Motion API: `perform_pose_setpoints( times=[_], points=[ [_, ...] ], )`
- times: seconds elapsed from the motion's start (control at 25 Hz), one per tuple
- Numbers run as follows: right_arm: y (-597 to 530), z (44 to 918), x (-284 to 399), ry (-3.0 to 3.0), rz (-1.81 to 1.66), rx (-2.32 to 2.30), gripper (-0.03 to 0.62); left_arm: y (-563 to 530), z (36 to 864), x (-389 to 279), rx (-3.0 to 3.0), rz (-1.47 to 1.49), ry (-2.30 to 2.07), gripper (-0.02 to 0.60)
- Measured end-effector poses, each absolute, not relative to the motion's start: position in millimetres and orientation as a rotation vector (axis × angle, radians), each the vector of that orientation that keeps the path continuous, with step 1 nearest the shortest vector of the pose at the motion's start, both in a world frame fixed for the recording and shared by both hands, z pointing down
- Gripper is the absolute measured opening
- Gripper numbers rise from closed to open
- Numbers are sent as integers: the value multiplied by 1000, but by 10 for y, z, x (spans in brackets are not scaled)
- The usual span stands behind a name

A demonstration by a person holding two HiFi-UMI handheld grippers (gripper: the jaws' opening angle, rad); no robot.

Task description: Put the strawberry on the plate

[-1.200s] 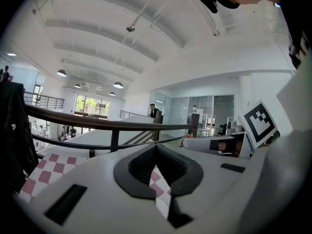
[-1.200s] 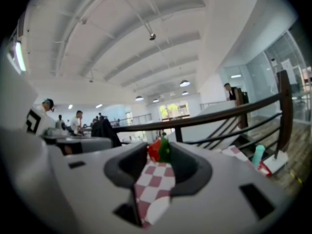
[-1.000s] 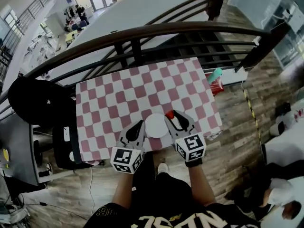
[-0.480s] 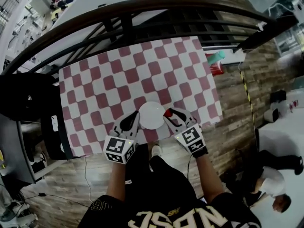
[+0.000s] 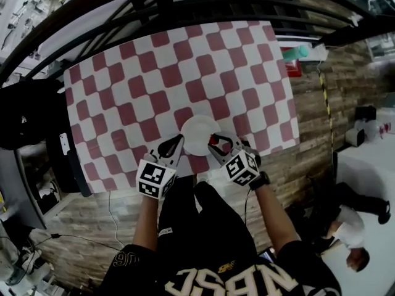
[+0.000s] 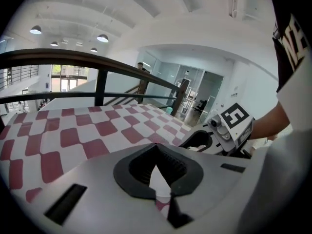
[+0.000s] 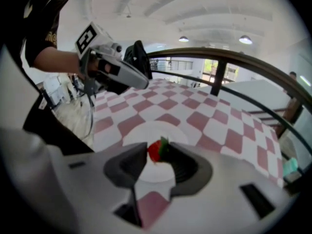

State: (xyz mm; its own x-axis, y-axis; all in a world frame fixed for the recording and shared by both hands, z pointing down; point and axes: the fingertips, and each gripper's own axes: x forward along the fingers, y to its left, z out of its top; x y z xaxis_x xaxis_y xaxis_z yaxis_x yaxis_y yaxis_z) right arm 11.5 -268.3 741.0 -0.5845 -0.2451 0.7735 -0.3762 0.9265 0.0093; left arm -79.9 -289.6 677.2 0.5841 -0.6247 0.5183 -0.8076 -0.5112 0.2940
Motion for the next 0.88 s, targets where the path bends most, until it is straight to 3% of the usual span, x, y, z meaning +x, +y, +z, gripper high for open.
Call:
perform_pose_setpoints(
  times=[0.44, 0.88],
  points=[
    [-2581, 7802, -231, -2113, -1, 121, 153, -2684, 7343, -650, 2306, 852, -930, 9],
    [-2716, 7462, -270, -2227, 54, 246, 155, -2752, 7147, -632, 2317, 841, -958, 9]
  ],
)
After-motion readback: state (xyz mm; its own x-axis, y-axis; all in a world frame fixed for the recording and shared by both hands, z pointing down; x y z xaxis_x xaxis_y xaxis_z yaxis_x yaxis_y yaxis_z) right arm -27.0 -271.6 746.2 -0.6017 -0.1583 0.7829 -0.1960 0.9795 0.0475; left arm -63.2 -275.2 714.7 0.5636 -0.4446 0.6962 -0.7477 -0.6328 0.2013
